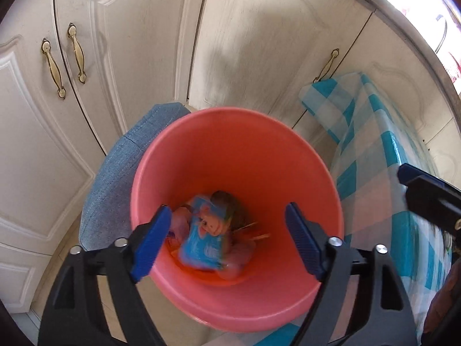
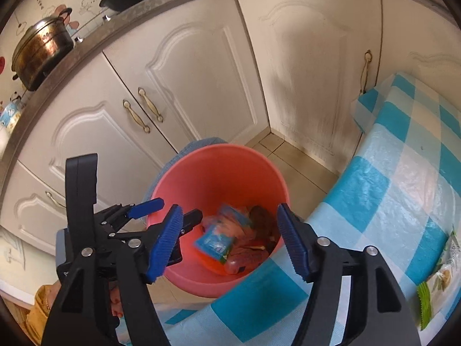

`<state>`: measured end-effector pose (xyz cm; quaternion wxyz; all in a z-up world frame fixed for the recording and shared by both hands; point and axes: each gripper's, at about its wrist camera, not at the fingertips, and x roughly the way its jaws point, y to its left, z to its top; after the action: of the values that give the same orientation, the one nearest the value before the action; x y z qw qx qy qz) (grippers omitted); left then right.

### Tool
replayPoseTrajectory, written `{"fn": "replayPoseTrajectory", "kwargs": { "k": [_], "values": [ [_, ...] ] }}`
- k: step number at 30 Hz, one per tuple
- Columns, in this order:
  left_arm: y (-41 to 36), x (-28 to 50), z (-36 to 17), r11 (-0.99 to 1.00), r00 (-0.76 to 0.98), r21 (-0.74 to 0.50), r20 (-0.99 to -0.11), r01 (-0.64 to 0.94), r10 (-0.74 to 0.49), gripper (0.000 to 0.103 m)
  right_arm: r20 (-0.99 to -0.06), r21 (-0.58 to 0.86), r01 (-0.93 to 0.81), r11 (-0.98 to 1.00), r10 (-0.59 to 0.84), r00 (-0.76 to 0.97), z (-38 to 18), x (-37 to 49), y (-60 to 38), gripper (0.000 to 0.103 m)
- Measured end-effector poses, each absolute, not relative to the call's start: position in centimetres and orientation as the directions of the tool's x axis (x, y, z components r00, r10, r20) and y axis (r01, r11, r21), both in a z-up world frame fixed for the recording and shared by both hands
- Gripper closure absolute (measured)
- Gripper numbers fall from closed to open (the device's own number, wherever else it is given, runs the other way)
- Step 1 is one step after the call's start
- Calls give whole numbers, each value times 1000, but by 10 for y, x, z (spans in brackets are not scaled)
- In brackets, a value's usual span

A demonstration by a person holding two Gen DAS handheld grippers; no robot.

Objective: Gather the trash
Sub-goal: 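Move both open tools back over the table toward the green packets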

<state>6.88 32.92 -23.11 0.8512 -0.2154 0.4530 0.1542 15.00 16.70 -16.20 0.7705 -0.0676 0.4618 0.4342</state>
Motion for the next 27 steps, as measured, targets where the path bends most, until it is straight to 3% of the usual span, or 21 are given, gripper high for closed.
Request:
{"fn": "replayPoseTrajectory", "kwargs": {
  "k": [6,16,27],
  "values": [
    [327,55,-218,851,578,-251,-813,-462,74,16,-722,289,-711,641,634,278,-136,144,132,16],
    [305,25,-183,848,690,-311,-718,-429,86,13,-660,342,-640,688,660,357,-123,126,57,14],
    [255,-1,-121,899,827,-315,-556,-303,84,7,-451,465,-548,696,718,530,-117,108,-44,5]
  ]
}}
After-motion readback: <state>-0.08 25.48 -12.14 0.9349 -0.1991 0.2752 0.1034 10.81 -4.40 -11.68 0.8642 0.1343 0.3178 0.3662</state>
